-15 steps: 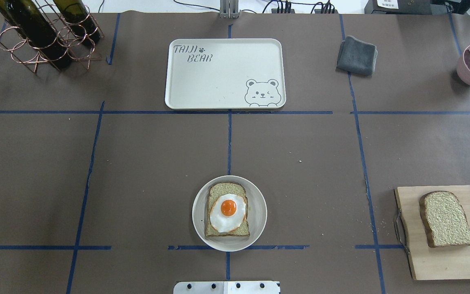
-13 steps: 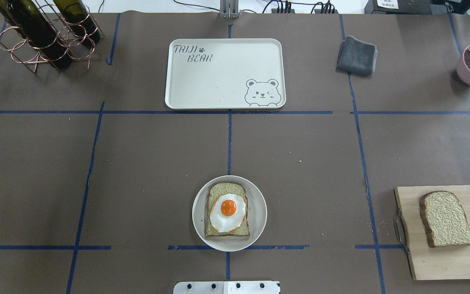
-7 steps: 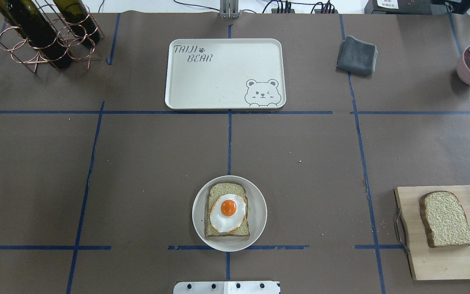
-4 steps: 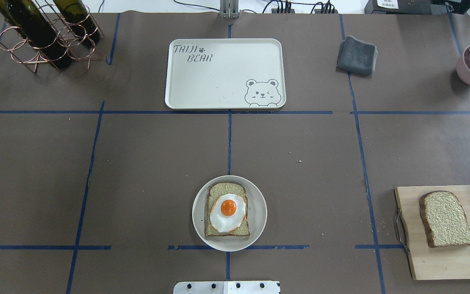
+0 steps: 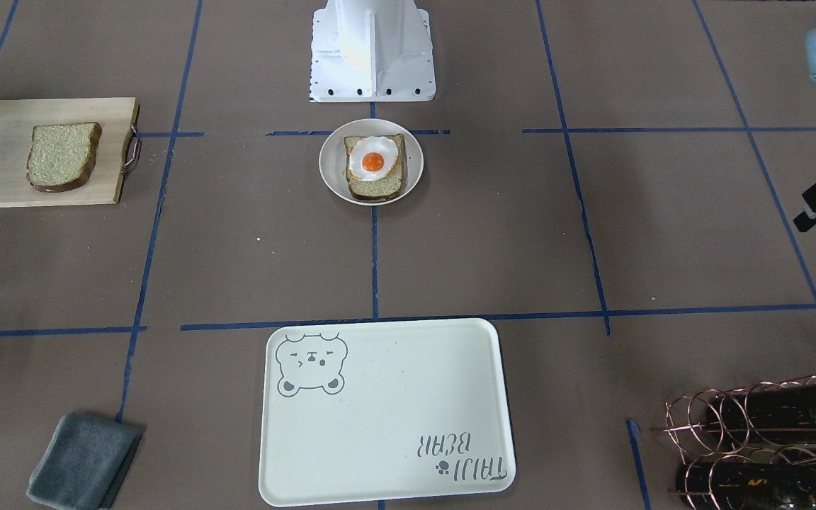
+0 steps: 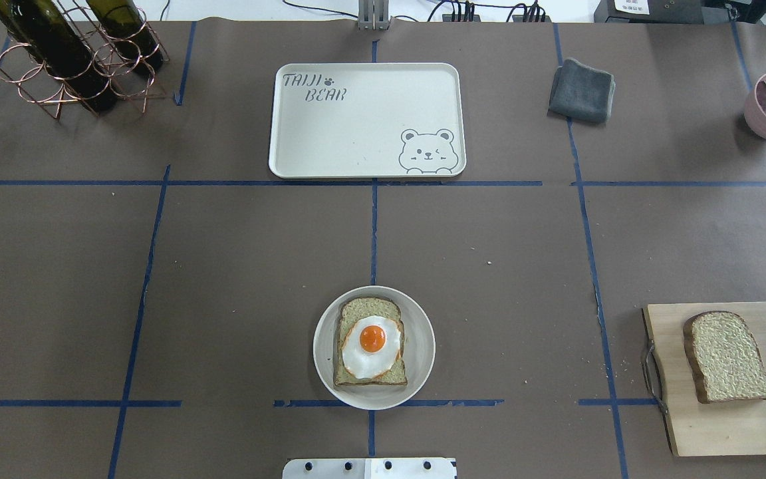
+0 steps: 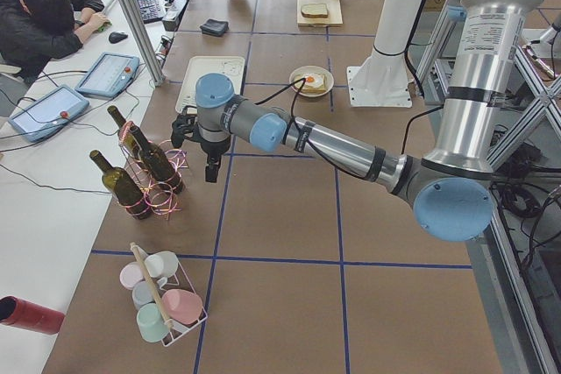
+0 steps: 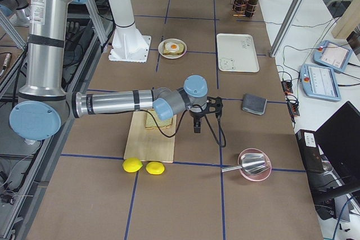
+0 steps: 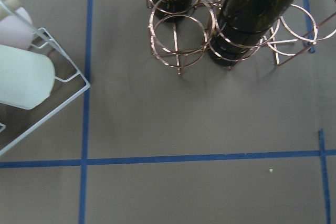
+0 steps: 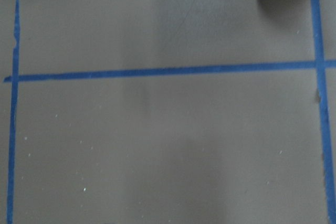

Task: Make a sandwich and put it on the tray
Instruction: 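Move the right gripper toward the bread slice on the cutting board, then lower the right gripper and grasp the bread slice's edge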

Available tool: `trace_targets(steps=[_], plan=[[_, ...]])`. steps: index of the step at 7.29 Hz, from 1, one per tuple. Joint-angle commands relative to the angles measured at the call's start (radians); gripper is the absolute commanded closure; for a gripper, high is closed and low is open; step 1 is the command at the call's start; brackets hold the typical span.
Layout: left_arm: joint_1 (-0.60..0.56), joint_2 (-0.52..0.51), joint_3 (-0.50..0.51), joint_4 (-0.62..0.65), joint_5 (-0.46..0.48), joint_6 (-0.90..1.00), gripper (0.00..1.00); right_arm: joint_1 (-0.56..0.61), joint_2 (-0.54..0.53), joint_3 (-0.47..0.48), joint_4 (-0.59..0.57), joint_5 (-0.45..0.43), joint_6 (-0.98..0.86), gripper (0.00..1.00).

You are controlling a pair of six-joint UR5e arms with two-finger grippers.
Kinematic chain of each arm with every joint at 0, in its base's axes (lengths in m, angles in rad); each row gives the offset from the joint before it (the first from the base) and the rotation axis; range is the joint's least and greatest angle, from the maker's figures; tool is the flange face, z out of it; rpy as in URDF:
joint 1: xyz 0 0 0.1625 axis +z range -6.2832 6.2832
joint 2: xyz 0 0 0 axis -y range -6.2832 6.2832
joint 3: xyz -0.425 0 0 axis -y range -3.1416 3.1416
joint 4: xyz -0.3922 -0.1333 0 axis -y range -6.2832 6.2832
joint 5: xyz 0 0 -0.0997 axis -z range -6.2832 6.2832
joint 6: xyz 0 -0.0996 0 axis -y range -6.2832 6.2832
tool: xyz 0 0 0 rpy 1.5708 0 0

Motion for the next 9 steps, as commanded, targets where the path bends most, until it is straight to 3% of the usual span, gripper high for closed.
trace_targets(steps=[1, 4, 7, 9], plan=[[0.062, -0.002, -0.051, -0.017, 0.000, -0.112, 0.00, -0.190, -0.156, 0.155, 0.100, -0.080, 0.212, 0.00], [0.075, -0.011, -0.070, -0.017, 0.000, -0.122, 0.00, -0.301, -0.192, 0.162, 0.123, -0.133, 0.247, 0.00], [0.092, -0.034, -0.071, -0.016, 0.000, -0.174, 0.00, -0.359, -0.230, 0.023, 0.368, -0.202, 0.277, 0.00], [0.093, -0.035, -0.068, -0.016, 0.000, -0.175, 0.00, -0.405, -0.230, 0.021, 0.372, -0.207, 0.293, 0.00]])
